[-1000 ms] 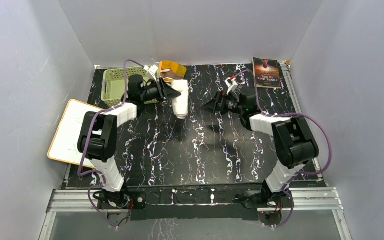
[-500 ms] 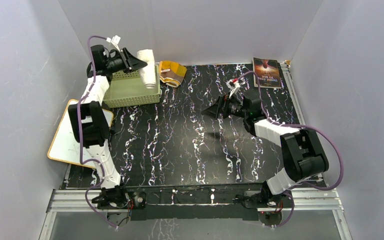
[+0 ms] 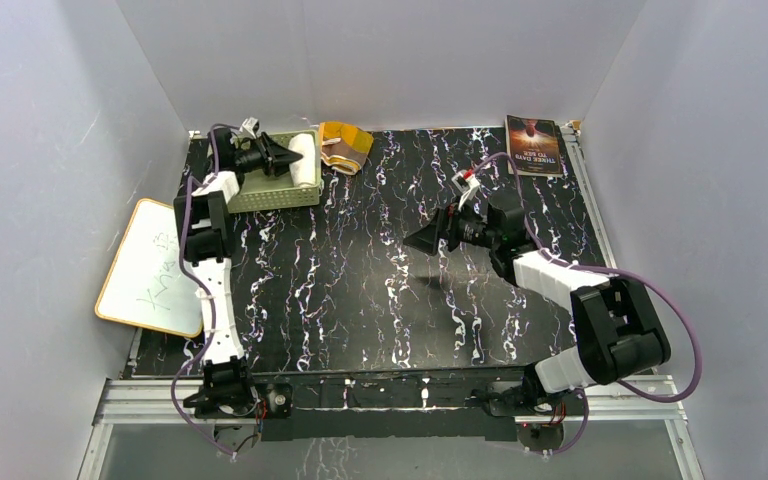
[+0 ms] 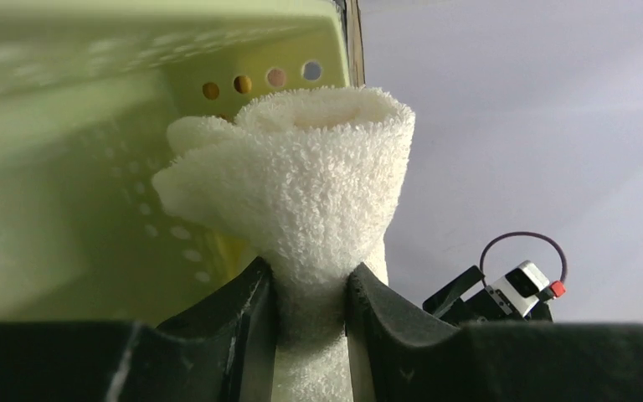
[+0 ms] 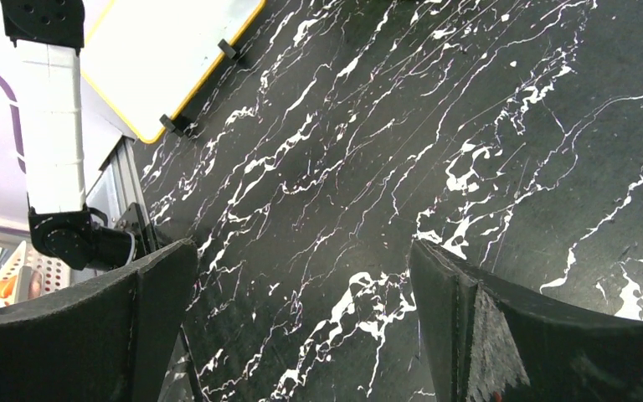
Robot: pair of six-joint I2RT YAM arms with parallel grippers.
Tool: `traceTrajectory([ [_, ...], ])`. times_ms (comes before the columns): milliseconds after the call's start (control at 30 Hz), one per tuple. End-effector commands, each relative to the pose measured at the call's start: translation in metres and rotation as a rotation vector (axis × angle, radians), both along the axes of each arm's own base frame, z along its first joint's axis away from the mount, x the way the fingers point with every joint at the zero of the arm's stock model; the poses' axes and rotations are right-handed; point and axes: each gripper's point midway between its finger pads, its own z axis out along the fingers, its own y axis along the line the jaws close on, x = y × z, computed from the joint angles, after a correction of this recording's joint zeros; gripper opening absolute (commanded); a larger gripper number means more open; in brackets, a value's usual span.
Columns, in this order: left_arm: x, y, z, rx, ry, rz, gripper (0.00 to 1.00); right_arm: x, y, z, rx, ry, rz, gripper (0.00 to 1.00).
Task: Roll the towels
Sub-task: Place the towel in the bin.
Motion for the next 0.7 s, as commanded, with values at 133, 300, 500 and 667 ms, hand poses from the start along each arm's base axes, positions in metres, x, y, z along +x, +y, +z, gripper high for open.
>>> traceTrajectory([
  [133, 0.011, 0.001, 0.024, 0.126, 0.005, 0.029, 0.24, -0.007, -0.001, 0.010, -0.007, -0.068, 0.001, 0.98],
  [300, 0.004, 0.000, -0.009, 0.243, 0.063, 0.026, 0.31, -0.011, -0.002, 0.008, -0.010, -0.064, -0.001, 0.98],
  [500, -0.013, -0.011, -0.043, 0.334, 0.149, -0.024, 0.44, -0.012, 0.001, 0.010, -0.007, -0.068, 0.002, 0.98],
  [667, -0.012, -0.002, -0.047, 0.465, 0.154, 0.004, 0.60, -0.013, 0.002, 0.013, -0.012, -0.075, 0.003, 0.98],
])
